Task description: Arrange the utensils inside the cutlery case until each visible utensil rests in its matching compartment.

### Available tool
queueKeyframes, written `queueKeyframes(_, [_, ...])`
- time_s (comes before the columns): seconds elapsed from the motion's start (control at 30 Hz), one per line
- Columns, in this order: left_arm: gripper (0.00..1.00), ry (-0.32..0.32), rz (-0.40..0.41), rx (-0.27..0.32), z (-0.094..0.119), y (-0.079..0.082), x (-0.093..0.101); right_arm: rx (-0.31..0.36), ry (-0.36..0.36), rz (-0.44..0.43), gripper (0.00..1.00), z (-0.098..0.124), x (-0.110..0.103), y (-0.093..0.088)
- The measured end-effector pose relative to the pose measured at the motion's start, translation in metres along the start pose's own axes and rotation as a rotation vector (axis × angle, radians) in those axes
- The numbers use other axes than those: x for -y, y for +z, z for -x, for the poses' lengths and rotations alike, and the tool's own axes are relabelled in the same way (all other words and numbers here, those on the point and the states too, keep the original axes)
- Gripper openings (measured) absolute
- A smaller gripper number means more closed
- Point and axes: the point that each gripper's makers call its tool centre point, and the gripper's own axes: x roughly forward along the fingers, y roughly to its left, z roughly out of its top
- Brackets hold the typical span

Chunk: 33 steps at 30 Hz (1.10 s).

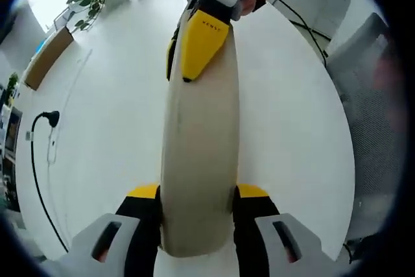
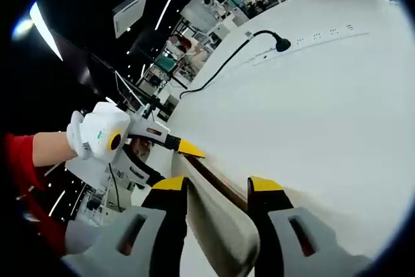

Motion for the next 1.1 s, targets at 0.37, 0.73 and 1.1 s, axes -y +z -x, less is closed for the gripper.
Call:
queueKeyframes(0.37, [0.45,0.001,-0.02,-0.036,-0.008,-0.002,-0.002,-0.034,-0.042,0.169,0.42,-0.006,0.007,-0.027])
queueKeyframes(0.73, [0.48,-0.015,0.016,-0.03,-0.009,-0.004,-0.002,0.024,-0.012,0.123,0.48,0.008,0.011,-0.022])
queueKeyframes(1.1, [0.51,0.026,0.067,-0.007,-0.006,-0.004,0.0,0.13,-0.018,0.038,0.36,0.023,0.013,-0.023])
